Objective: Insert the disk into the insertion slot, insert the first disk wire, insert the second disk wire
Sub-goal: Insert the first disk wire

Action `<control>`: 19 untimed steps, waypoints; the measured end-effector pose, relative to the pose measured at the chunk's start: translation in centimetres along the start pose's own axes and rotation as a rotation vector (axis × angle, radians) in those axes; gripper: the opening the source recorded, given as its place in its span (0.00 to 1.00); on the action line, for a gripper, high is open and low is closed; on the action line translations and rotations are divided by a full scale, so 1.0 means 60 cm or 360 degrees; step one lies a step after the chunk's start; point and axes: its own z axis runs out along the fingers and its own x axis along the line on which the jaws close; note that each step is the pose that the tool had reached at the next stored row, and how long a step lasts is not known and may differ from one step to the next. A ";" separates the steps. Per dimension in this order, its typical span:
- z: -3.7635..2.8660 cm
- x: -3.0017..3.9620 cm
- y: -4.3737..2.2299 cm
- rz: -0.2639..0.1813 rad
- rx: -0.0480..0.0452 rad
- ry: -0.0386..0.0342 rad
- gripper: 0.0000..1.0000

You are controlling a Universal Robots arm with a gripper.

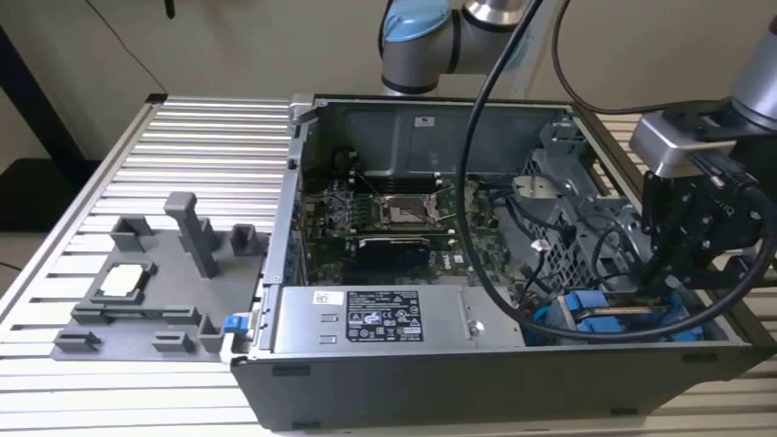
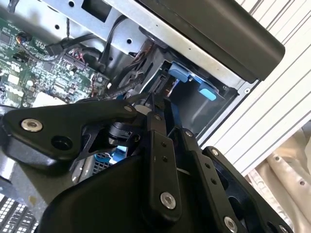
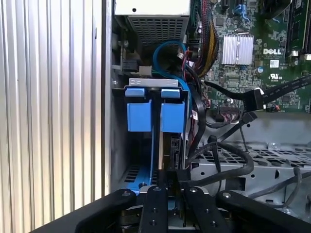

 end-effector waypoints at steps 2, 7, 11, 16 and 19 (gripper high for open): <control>0.002 -0.001 -0.001 0.0000 0.0000 0.0000 0.19; 0.007 -0.005 -0.003 0.0000 0.0000 0.0000 0.19; 0.010 -0.008 -0.004 0.0000 0.0000 0.0000 0.19; 0.013 -0.008 -0.007 0.0000 0.0000 0.0000 0.19; 0.014 -0.009 -0.009 0.0000 0.0000 0.0000 0.19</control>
